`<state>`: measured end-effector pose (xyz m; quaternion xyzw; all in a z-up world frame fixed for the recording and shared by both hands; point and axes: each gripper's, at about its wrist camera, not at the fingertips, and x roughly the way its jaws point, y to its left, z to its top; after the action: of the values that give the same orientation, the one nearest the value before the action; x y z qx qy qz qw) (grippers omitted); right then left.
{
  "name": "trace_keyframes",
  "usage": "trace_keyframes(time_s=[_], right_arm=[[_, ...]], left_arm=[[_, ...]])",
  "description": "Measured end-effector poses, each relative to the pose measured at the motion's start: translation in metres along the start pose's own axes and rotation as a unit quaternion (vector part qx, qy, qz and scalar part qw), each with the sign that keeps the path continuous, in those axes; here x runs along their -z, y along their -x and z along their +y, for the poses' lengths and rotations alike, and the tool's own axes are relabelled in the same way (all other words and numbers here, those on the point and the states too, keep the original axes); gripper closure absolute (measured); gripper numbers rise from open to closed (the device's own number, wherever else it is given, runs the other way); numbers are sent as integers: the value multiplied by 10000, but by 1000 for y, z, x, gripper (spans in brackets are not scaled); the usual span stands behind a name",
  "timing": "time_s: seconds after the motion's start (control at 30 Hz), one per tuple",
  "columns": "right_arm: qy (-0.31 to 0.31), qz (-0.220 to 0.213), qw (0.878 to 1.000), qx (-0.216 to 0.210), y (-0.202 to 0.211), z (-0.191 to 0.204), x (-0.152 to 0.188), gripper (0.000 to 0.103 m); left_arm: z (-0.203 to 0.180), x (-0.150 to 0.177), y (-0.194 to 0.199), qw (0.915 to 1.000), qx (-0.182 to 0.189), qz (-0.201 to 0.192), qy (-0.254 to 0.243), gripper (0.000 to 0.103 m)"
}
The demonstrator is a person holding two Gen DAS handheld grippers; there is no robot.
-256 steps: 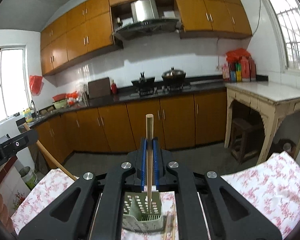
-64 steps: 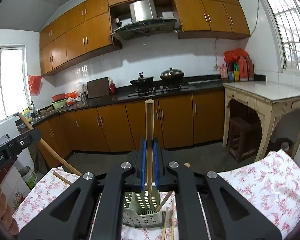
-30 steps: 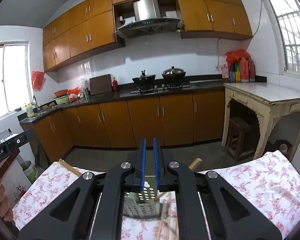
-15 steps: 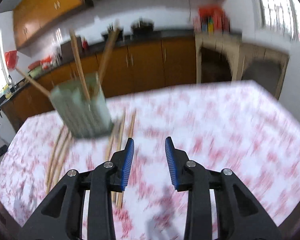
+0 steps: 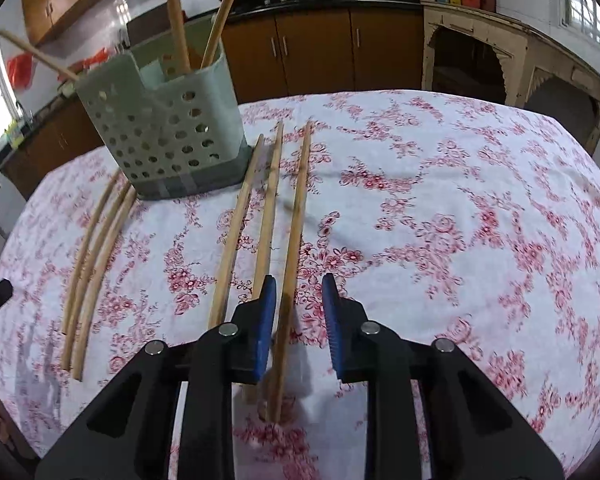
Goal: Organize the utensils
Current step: 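Bring both open tools back down to the chopsticks on the cloth, then close the left tool on a chopstick while the right tool grasps another chopstick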
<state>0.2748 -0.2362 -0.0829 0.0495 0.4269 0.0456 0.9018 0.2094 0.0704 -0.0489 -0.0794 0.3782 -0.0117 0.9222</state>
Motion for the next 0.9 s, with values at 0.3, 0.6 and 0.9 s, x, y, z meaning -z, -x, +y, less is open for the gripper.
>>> trace_keyframes(time_s=[0.3, 0.6, 0.9], right_arm=[[171, 32, 9996, 244, -7, -1, 3, 95], [-688, -34, 9947, 768, -7, -53, -6, 96], [-371, -94, 9954, 882, -7, -48, -2, 95]], left_arm=[[-11, -4, -15, 9998, 89, 165, 21, 59], [-25, -11, -48, 9988, 171, 459, -85, 73], [-43, -16, -82, 9972, 143, 700, -226, 83]])
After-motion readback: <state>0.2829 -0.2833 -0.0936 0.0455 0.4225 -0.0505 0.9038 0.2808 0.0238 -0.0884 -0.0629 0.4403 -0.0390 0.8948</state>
